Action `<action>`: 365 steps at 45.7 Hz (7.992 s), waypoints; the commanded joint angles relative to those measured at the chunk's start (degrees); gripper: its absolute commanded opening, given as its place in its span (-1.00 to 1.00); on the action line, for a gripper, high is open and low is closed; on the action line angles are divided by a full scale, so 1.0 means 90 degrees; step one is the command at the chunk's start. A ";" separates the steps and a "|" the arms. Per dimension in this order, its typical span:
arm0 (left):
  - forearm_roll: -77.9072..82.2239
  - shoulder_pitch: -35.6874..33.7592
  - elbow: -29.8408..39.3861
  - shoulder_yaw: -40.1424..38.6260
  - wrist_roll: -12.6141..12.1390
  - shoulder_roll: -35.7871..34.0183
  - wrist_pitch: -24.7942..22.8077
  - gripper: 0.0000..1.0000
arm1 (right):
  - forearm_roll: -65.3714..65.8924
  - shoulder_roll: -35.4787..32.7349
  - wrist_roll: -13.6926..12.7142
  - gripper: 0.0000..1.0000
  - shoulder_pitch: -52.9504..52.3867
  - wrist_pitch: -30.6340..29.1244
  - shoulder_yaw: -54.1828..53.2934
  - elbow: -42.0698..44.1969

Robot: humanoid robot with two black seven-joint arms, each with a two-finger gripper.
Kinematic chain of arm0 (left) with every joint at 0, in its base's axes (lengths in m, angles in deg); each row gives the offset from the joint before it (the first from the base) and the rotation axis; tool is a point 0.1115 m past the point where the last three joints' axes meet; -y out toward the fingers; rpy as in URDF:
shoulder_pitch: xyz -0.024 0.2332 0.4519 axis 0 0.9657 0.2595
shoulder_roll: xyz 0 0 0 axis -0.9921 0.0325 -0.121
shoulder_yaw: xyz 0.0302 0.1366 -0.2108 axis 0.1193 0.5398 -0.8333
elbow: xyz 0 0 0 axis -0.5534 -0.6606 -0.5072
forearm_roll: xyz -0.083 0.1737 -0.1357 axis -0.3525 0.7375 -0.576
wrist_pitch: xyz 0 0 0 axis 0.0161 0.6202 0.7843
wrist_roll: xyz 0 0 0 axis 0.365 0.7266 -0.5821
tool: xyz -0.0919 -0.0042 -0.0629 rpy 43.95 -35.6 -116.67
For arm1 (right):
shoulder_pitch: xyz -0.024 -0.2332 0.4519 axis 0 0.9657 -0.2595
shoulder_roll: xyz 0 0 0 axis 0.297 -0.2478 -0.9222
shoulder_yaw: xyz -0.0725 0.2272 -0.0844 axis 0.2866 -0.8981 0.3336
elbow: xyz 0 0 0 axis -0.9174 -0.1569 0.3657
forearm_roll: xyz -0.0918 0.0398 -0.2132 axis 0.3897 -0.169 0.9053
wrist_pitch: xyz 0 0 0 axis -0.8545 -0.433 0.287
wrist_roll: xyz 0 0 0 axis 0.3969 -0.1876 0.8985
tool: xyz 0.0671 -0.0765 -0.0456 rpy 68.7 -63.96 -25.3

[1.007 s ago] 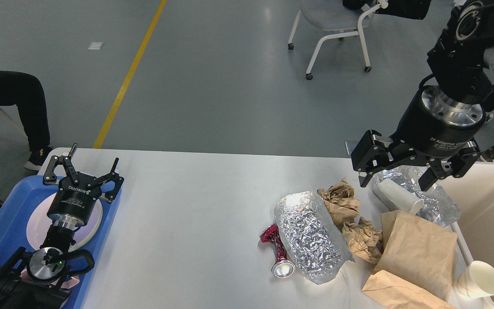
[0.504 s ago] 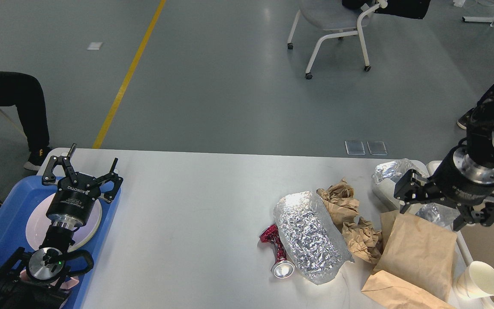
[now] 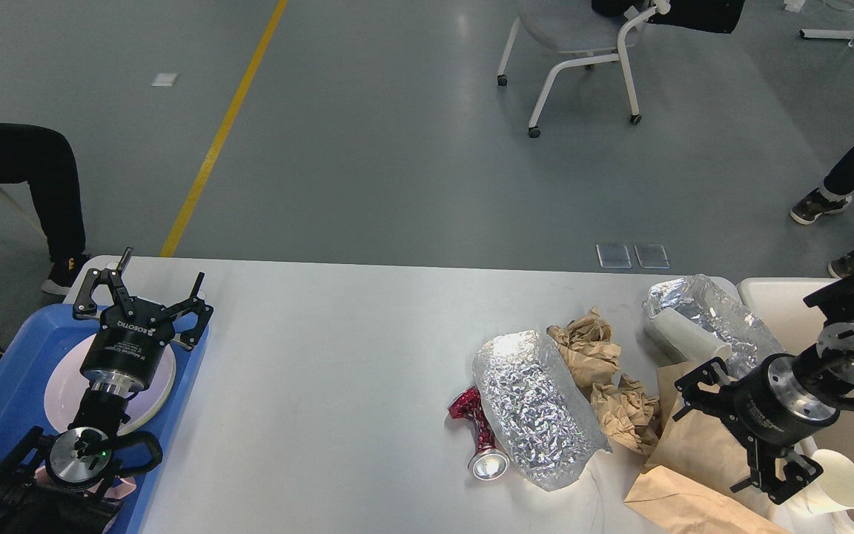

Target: Tidy desktop

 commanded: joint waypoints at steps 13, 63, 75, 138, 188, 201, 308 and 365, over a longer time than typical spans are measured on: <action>-0.0001 0.0001 0.0000 0.0000 -0.0007 0.0000 0.0001 0.92 | -0.0428 -0.0117 0.0002 1.00 0.1959 0.0773 -0.1083 0.1093; -0.0001 0.0001 0.0000 0.0000 0.0002 0.0000 0.0001 0.92 | -0.0428 0.0401 -0.0017 -1.00 0.3308 0.1458 -0.1641 0.1787; -0.0001 0.0001 0.0000 0.0000 0.0002 0.0000 0.0001 0.92 | -0.0438 0.0177 -0.0027 -1.00 0.3152 0.1438 -0.1641 0.1544; -0.0001 0.0001 0.0000 0.0000 -0.0007 0.0000 0.0001 0.92 | 0.0714 0.0441 -0.0086 -1.00 -0.3908 -0.2313 0.2558 -0.0527; -0.0001 0.0001 0.0000 0.0000 0.0002 0.0000 0.0001 0.92 | 0.2306 -0.1153 -0.0017 -1.00 0.4663 0.0735 -0.1006 0.7429; -0.0001 0.0001 0.0000 0.0000 0.0002 0.0000 0.0001 0.92 | 0.2306 -0.0068 0.0276 -1.00 0.6365 0.1105 -0.1143 0.9014; -0.0001 0.0001 0.0000 0.0000 -0.0007 0.0000 0.0001 0.92 | 0.4172 0.0342 0.0119 1.00 -0.0733 -0.3550 -0.0010 0.3879; -0.0001 0.0001 0.0010 0.0000 0.0002 0.0000 0.0001 0.92 | 0.4240 0.0187 0.0100 1.00 -0.4271 -0.3914 0.0088 0.0263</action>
